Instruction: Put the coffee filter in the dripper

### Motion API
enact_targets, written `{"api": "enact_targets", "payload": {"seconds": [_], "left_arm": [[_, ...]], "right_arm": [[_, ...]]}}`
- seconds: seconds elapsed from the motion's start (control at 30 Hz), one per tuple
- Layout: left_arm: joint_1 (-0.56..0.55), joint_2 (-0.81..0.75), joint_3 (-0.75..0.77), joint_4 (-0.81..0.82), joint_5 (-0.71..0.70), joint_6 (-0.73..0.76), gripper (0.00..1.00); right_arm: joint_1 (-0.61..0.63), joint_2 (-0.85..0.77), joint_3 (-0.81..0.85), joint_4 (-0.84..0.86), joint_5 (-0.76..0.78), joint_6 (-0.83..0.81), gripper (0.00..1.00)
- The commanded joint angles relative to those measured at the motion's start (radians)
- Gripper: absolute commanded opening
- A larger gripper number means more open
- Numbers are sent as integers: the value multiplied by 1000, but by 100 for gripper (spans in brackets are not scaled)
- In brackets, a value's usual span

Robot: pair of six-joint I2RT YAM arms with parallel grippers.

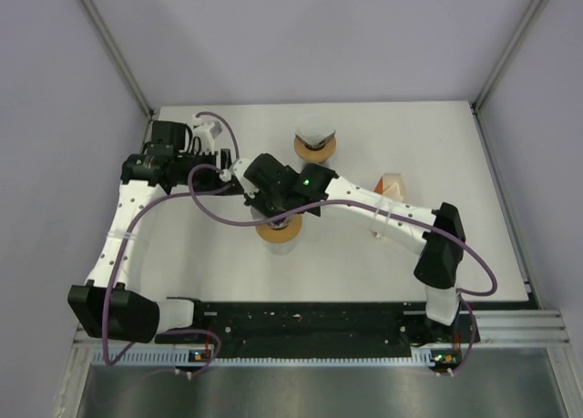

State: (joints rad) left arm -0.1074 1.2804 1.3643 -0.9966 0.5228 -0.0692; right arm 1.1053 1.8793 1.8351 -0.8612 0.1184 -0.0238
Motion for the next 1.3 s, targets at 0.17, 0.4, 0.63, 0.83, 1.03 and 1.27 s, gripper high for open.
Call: {"api": "enact_targets", "payload": {"seconds": [0.17, 0.4, 0.63, 0.83, 1.03, 1.27], "left_arm": [[2, -73, -17, 110, 112, -30, 66], [2, -73, -83, 153, 178, -81, 63], [2, -72, -126, 205, 266, -145, 62], [2, -64, -137, 256, 336, -205, 66], [6, -56, -130, 270, 356, -231, 68], [43, -64, -102, 205, 368, -230, 61]], "right_arm": [[-1, 147, 24, -219, -43, -7, 0], [-16, 172, 27, -226, -57, 4, 0], [-39, 221, 39, -228, -54, 10, 0], [-41, 248, 55, -225, -43, 10, 0], [-39, 254, 29, -210, -40, 10, 0], [-41, 253, -7, -182, -46, 16, 0]]}}
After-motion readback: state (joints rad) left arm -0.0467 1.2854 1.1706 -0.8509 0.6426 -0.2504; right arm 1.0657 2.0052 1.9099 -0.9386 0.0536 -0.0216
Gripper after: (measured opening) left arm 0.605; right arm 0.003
